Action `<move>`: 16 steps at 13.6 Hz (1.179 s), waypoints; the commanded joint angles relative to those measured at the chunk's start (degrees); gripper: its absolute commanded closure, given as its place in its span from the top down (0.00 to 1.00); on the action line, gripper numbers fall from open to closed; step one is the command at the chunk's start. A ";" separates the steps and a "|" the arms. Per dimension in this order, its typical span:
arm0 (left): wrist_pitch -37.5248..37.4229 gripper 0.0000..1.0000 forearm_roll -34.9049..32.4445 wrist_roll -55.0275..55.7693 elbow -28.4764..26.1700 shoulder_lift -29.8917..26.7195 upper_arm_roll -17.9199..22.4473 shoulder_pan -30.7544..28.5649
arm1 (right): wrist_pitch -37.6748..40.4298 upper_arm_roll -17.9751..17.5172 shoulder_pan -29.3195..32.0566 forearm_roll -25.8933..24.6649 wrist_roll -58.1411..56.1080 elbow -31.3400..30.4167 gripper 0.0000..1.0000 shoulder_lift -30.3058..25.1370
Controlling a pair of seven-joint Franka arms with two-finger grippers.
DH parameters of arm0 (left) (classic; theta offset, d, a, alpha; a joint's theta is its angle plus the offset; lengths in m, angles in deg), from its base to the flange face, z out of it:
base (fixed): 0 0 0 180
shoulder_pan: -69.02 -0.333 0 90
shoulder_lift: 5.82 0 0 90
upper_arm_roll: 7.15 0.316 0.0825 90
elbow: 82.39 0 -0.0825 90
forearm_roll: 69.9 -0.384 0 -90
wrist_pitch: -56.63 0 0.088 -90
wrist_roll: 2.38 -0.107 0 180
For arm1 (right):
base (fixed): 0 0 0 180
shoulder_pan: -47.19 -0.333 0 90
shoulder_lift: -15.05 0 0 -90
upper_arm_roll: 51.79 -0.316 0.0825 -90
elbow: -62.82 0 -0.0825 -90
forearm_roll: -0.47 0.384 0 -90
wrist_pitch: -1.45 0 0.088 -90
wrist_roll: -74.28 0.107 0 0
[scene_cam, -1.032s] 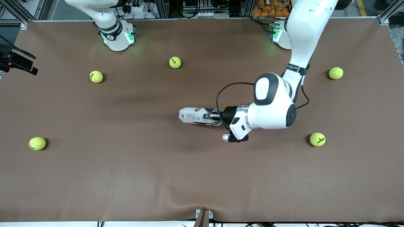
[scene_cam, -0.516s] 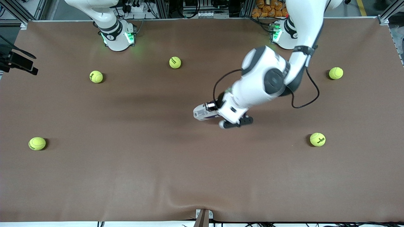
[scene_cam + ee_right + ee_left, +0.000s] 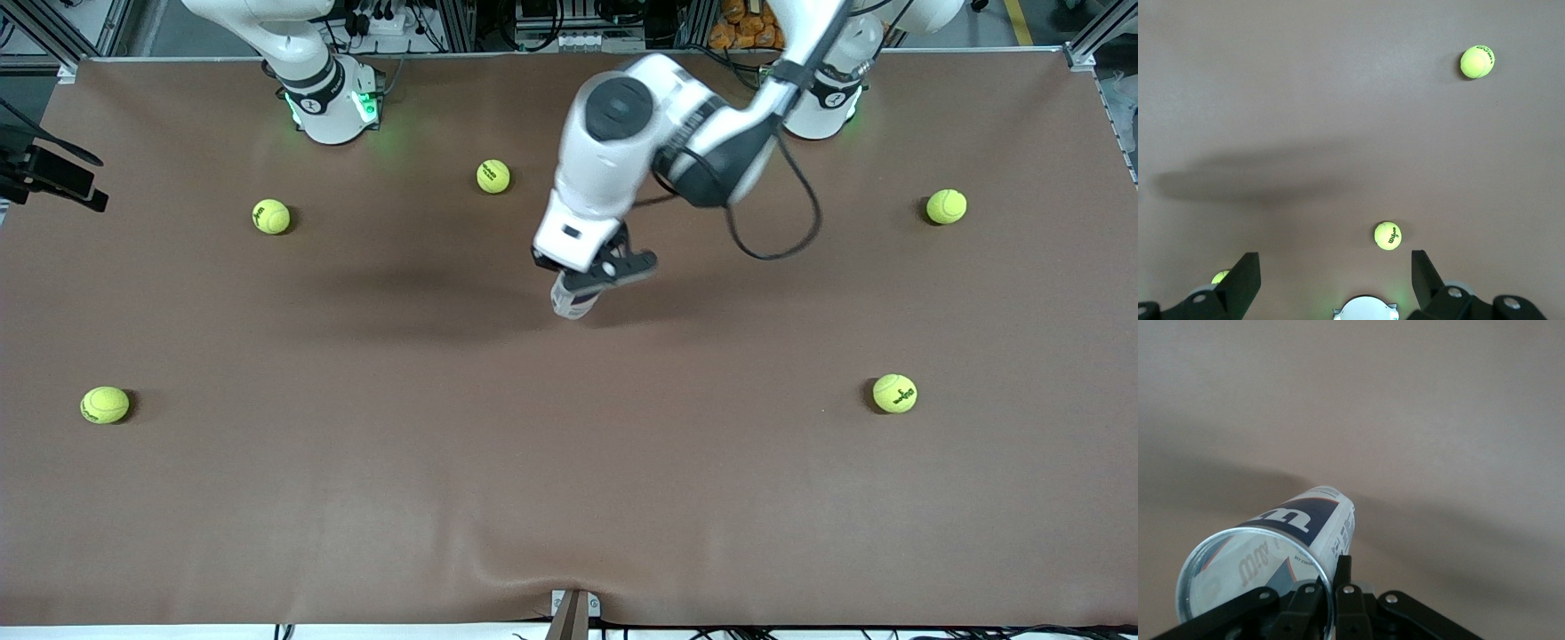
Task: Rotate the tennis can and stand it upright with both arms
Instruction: 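Lift the can's rim end with the left gripper, rotating it upright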
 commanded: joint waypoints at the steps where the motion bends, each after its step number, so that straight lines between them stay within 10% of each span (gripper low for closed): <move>1: -1.86 0.00 -2.55 3.16 -0.40 -0.37 0.55 1.48 | -0.18 -0.35 0.39 0.69 0.73 -0.04 1.00 -0.06; 16: 5.35 0.00 -4.04 9.39 -0.49 7.54 0.81 2.98 | -0.18 -0.35 0.30 0.69 0.82 -0.04 1.00 -0.06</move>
